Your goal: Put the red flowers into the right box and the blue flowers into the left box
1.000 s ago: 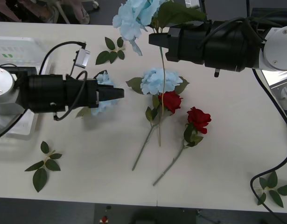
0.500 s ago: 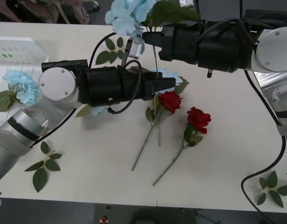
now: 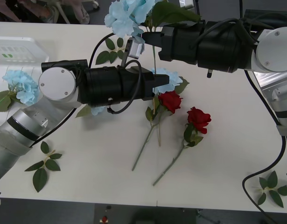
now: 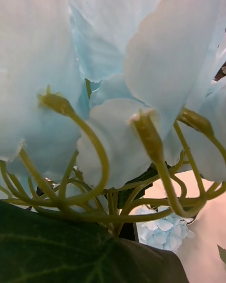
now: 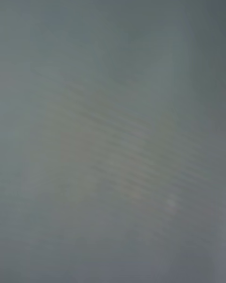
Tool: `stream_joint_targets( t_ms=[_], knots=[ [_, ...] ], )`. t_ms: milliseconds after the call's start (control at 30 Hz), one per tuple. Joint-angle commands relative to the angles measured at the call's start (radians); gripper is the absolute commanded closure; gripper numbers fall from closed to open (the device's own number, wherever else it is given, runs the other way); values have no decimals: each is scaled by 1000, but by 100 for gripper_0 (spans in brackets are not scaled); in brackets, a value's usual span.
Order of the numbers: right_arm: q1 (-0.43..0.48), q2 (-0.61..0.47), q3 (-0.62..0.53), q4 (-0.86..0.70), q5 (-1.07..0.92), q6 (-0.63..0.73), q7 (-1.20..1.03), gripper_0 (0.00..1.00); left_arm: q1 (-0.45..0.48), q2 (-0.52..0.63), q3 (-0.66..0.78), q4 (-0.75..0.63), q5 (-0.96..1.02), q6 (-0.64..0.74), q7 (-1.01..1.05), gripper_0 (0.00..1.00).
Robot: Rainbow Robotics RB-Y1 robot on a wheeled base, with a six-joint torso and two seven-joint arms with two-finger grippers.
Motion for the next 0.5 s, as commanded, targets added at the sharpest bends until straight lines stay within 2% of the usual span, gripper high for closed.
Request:
stream_joint_targets(
  t_ms=[33,67,100,133,200,233,367,500],
  knots=[
    [-37,7,8,-38,2,-2,-26,81,-29,28,4,-32,9,-17,-39,100],
    [-37,5,8,-38,8,-2,-24,71,-29,28,4,-32,9,-18,-39,100],
    [-37,5,9,-38,16,-2,-24,53,-29,31,4,-35,9,-18,-39,100],
    [-37,2,9,-38,19,-2,-20,44,-29,34,4,-38,10,-20,-39,100],
    [-40,-1,9,-38,33,-2,-12,36,-29,41,4,-41,15,-20,-39,100],
    [-45,-4,9,-40,36,-1,-11,27,-29,52,4,-42,22,-20,-39,100],
    [-48,-19,12,-40,26,-1,-11,23,-26,112,8,-56,104,-35,-39,100],
    [-53,-77,14,-40,-9,67,-67,23,-23,269,32,-52,211,-35,-37,100]
  ],
)
